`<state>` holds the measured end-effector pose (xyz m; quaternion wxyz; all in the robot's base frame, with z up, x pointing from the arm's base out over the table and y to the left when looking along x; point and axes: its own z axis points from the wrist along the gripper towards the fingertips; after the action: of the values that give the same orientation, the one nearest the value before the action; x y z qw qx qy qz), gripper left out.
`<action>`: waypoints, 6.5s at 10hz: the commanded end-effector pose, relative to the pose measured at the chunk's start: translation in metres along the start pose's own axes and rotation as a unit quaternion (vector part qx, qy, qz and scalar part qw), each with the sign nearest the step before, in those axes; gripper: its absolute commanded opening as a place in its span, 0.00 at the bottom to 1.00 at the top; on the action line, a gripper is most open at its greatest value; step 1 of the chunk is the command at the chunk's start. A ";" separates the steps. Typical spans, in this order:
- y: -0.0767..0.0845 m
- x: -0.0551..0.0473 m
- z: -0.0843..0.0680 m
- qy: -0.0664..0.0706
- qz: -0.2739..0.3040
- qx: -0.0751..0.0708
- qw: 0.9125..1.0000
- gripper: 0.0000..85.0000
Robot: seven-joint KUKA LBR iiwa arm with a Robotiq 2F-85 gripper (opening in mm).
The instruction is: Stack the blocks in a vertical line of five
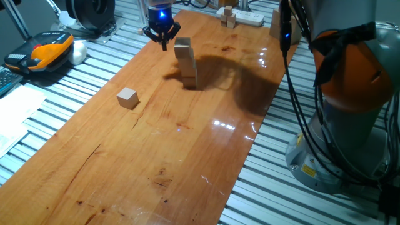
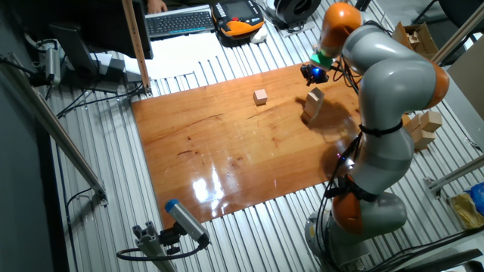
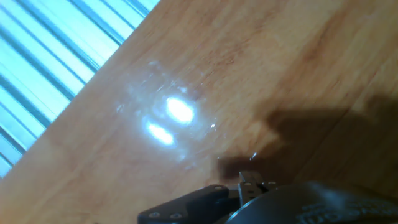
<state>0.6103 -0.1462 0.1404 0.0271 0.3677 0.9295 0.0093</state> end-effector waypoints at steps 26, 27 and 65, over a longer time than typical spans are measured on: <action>-0.001 0.004 -0.005 0.046 -0.297 -0.057 0.952 0.00; -0.001 0.004 -0.005 0.035 -0.308 -0.035 0.950 0.00; 0.161 0.089 0.001 -0.003 -0.392 0.025 0.920 0.00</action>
<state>0.6556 0.0327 0.1411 0.0212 0.0086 0.9993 -0.0283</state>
